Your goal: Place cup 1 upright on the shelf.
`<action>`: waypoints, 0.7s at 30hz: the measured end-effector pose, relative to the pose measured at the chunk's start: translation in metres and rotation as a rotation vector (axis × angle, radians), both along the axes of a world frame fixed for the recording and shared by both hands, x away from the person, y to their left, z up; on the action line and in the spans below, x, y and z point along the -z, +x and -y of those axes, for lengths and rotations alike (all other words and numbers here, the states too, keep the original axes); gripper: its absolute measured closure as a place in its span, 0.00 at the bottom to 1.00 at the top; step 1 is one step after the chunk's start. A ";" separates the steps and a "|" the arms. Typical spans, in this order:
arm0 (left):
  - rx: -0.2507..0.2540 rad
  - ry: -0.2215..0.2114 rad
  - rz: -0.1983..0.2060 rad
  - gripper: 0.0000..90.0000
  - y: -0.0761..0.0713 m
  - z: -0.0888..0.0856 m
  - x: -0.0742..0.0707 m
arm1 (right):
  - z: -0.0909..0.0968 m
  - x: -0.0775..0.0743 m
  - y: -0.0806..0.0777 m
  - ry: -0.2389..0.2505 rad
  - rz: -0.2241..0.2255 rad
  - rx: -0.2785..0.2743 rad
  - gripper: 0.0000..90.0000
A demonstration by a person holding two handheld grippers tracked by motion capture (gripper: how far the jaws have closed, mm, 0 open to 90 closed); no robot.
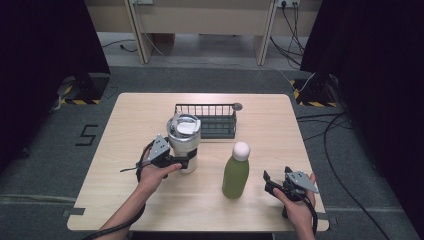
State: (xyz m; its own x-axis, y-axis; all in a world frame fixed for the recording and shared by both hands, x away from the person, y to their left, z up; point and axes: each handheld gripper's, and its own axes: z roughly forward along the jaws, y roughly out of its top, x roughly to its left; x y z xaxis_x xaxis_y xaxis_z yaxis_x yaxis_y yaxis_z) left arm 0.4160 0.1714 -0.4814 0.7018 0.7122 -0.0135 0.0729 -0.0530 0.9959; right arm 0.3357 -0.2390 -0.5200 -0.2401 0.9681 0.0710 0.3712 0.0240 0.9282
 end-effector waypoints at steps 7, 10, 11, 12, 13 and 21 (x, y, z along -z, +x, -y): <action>-0.001 -0.011 0.004 0.10 0.000 -0.001 -0.004 | 0.000 0.000 0.000 0.005 -0.002 0.004 0.18; -0.005 -0.017 0.010 0.10 0.000 -0.002 -0.008 | 0.000 0.000 0.000 -0.003 0.002 0.001 0.18; -0.007 -0.016 0.015 0.10 0.000 -0.002 -0.009 | 0.000 0.000 0.000 -0.001 0.001 0.002 0.18; -0.009 -0.014 0.021 0.10 0.000 -0.002 -0.010 | 0.000 0.000 0.000 0.004 -0.001 0.004 0.18; -0.010 -0.011 0.026 0.10 0.000 -0.002 -0.012 | 0.000 0.000 0.000 0.005 -0.002 0.004 0.18; -0.018 -0.021 0.046 0.10 0.004 -0.004 -0.022 | 0.000 0.000 0.000 0.003 -0.001 0.005 0.18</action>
State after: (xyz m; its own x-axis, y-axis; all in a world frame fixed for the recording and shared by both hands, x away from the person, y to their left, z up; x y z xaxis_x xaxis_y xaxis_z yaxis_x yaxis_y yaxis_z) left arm 0.4199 0.1750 -0.4595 0.6889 0.7249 0.0035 0.0276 -0.0310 0.9991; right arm 0.3359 -0.2390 -0.5200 -0.2357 0.9690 0.0745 0.3721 0.0191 0.9280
